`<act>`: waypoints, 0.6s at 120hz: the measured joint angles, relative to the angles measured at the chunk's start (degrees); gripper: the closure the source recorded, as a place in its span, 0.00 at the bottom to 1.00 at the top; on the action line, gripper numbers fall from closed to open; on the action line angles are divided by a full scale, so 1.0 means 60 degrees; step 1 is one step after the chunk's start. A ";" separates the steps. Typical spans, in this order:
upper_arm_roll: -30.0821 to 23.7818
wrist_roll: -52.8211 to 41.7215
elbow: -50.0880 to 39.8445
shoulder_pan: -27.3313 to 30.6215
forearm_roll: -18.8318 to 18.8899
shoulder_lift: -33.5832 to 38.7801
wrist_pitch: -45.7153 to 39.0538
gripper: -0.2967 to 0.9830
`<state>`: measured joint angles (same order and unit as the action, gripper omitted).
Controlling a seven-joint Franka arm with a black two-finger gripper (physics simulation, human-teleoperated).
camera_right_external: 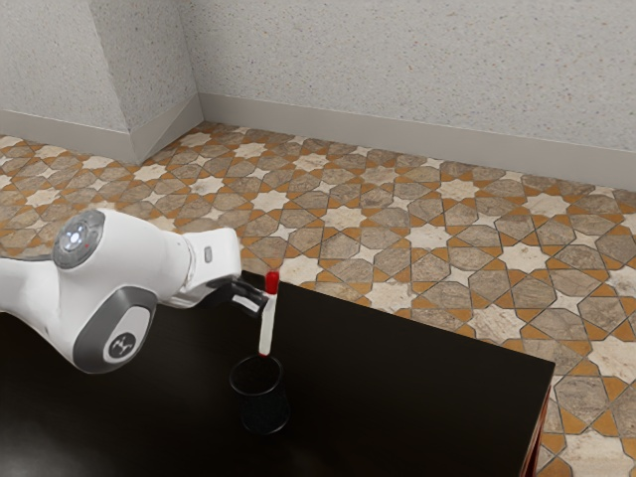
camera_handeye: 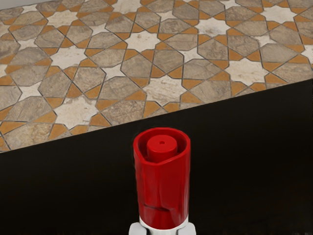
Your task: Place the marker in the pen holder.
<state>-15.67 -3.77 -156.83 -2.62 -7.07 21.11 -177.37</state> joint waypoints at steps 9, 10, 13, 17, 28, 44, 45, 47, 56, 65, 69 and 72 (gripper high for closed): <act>-0.0148 -0.0035 -0.0178 0.0000 -0.0205 0.0024 -0.0016 0.85; -0.0162 -0.0039 -0.0194 0.0000 -0.0225 0.0026 -0.0018 0.85; -0.0194 -0.0051 -0.0237 0.0000 -0.0279 0.0036 -0.0022 0.85; -0.0218 -0.0066 -0.0276 0.0000 -0.0338 0.0037 -0.0027 0.85; -0.0242 -0.0102 -0.0367 0.0000 -0.0442 -0.0018 -0.0036 0.85; -0.0247 -0.0136 -0.0379 0.0000 -0.0526 -0.0381 -0.0035 0.77; -0.0247 -0.0135 -0.0379 0.0000 -0.0534 -0.0395 -0.0033 0.75; -0.0246 -0.0132 -0.0379 -0.0001 -0.0549 -0.0418 -0.0027 0.72; -0.0245 -0.0120 -0.0379 0.0000 -0.0599 -0.0467 0.0000 0.59; -0.0238 -0.0108 -0.0369 0.0009 -0.0629 -0.0473 0.0033 0.48; -0.0217 -0.0103 -0.0357 0.0012 -0.0638 -0.0465 0.0064 0.45; -0.0178 -0.0099 -0.0315 0.0017 -0.0643 -0.0458 0.0117 0.42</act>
<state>-16.74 -4.36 -158.72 -2.52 -10.93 18.36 -176.66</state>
